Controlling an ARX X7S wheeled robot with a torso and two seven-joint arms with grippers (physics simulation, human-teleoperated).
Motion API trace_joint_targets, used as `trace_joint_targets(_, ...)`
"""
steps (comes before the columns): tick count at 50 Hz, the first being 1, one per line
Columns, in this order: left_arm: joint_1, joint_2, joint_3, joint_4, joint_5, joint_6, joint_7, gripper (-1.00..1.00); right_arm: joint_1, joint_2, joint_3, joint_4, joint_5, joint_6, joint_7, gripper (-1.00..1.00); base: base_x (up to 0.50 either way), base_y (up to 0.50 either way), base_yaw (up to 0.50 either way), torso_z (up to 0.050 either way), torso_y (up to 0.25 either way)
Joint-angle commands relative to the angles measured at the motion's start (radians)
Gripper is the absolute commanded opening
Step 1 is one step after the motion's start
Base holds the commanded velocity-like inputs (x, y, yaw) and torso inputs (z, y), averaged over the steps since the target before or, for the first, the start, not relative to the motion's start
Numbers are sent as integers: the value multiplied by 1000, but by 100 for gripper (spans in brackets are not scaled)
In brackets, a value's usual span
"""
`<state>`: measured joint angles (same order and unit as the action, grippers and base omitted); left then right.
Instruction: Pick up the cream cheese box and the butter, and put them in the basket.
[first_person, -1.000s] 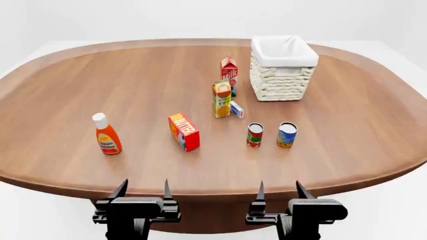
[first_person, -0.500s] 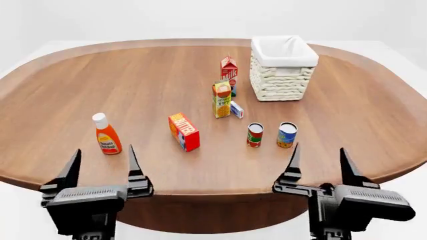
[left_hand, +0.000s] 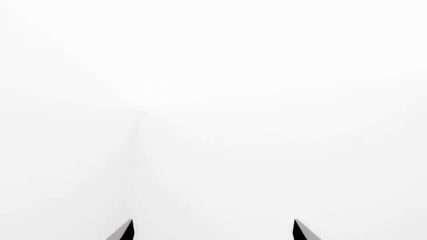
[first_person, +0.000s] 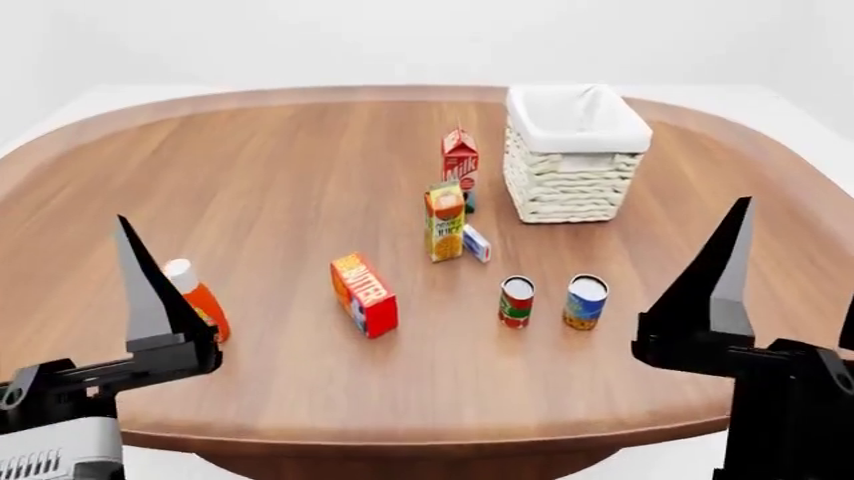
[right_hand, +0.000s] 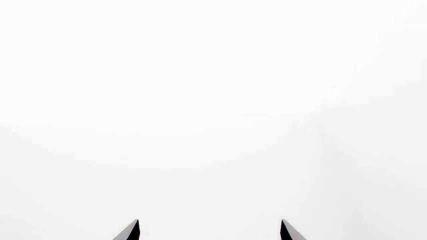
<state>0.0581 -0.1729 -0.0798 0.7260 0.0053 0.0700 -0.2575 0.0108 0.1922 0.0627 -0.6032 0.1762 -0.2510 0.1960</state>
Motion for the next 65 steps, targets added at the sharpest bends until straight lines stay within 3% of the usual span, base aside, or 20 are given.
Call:
trace_joint_targets(1, 1, 4, -16, 44, 20, 9, 13, 100, -9, 10, -20, -68, 4, 22, -46, 100, 500, 0, 0, 0, 0)
trace_joint_targets(65, -3, -43, 7, 24, -16, 1, -36, 100, -19, 51, -92, -55, 10, 33, -30, 100, 500, 0, 0, 0, 0)
